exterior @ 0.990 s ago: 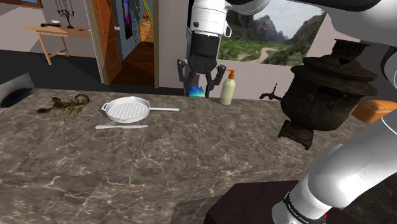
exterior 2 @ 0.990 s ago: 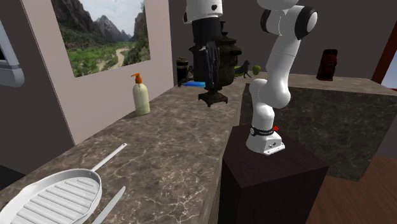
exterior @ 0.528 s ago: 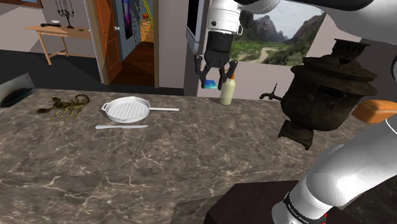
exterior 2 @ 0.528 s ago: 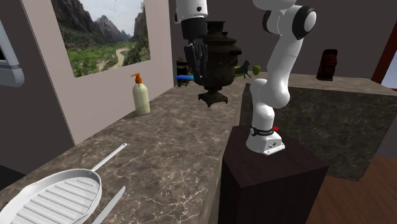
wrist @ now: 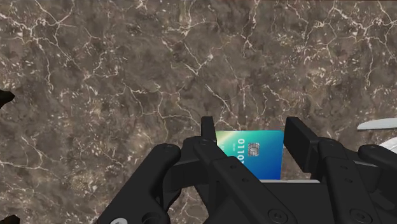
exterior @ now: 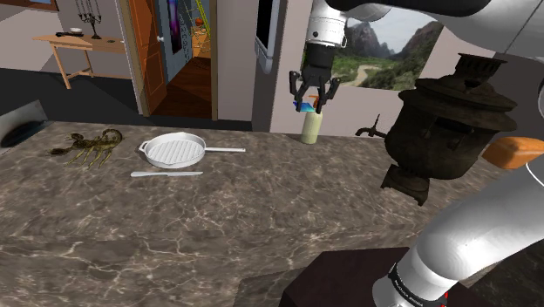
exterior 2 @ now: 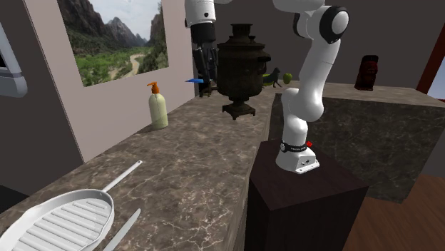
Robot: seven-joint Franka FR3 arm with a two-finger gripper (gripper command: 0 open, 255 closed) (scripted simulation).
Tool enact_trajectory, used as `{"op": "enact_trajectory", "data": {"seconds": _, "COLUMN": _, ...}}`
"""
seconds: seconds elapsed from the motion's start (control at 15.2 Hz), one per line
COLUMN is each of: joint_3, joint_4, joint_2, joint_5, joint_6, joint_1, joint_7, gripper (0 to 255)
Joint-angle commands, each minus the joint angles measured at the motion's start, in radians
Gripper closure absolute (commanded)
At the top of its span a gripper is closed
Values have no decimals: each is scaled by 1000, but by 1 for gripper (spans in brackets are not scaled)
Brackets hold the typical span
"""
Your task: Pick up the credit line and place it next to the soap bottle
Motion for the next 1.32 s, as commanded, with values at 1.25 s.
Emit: {"op": "enact_trajectory", "data": {"seconds": 1.25, "joint_3": -272, "joint_4": 395, "joint_2": 340, "joint_5": -102, "joint_6": -100, "joint_1": -206, "joint_7": -475, "gripper": 255}}
